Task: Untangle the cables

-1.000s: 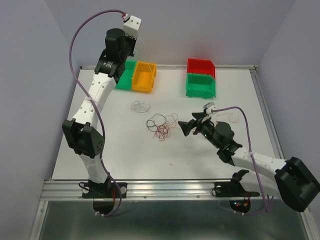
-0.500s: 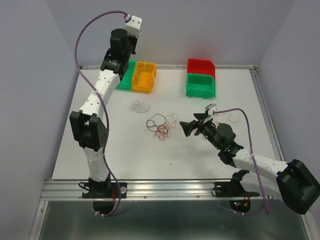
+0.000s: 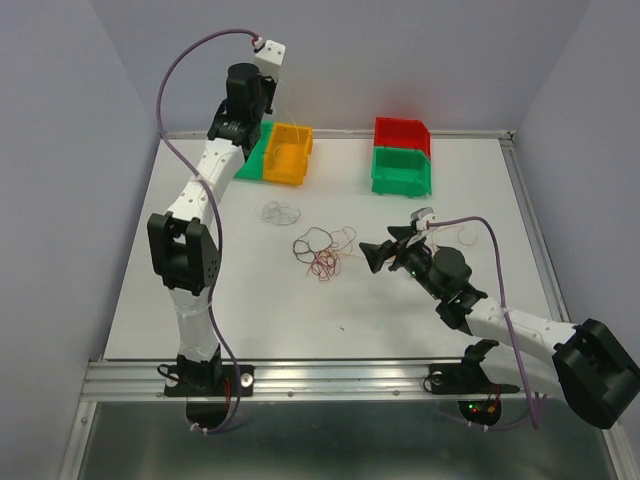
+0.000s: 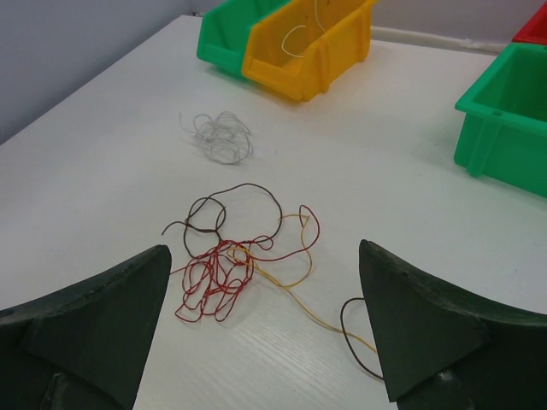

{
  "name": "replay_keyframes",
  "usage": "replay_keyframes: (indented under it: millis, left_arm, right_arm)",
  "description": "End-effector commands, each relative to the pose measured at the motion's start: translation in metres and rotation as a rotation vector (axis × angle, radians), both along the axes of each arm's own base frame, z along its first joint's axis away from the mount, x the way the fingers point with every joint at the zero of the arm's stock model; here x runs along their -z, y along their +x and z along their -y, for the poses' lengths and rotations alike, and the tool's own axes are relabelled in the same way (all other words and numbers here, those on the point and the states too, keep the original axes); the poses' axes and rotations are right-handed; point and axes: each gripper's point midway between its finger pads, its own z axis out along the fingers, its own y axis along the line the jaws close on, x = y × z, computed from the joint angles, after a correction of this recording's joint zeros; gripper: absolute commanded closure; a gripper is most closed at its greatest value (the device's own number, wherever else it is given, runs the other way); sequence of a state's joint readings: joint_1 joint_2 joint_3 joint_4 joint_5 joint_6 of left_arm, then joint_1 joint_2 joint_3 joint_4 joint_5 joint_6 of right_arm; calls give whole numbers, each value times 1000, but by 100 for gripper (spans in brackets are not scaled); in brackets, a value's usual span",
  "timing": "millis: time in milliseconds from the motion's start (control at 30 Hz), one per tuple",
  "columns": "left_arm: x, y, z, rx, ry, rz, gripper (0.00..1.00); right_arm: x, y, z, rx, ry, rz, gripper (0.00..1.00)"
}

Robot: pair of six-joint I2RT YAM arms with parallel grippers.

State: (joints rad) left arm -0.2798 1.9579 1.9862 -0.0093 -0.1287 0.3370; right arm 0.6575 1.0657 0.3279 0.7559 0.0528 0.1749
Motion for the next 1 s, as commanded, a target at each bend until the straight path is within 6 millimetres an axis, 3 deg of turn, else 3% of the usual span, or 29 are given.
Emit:
replay_keyframes:
  millis: [0,300,667,867,967]
  left_arm:
    - [17,14,5,-1,-30,-8,100]
    - [82,23,36,14,-92,-130,100]
    - [153,29,44,-144,-121,-226,100]
    - [188,39,38,-182,-115,-259,100]
    - [193,49,20,-205,-153,-264,100]
  right_arm:
    - [-10,-1,5,16,23,49,4]
    - [-10,1,7,31,25,46,4]
    - [-8,2,6,34,25,37,4]
    - [-7,3,3,26,23,33,4]
    - [-7,4,2,26,22,30,4]
